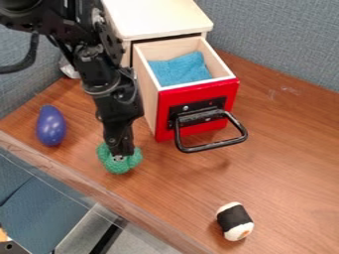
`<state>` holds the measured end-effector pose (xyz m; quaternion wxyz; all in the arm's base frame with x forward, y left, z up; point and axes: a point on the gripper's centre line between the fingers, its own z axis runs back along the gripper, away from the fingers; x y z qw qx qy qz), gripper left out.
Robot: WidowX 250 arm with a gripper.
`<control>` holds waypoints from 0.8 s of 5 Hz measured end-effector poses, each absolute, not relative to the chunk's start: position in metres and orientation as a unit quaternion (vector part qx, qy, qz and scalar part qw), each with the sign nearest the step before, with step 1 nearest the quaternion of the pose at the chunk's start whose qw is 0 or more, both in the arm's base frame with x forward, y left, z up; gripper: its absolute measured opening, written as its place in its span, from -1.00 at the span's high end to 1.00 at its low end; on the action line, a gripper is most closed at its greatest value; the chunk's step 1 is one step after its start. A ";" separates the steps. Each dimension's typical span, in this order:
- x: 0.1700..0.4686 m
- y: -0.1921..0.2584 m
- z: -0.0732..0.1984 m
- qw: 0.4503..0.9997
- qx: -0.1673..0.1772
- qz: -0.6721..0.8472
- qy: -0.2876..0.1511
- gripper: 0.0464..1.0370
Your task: Move the green object to the lower middle of the table
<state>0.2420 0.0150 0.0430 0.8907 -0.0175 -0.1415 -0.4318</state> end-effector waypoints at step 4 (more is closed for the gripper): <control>0.246 0.003 0.070 0.885 0.003 -0.440 -0.153 -0.93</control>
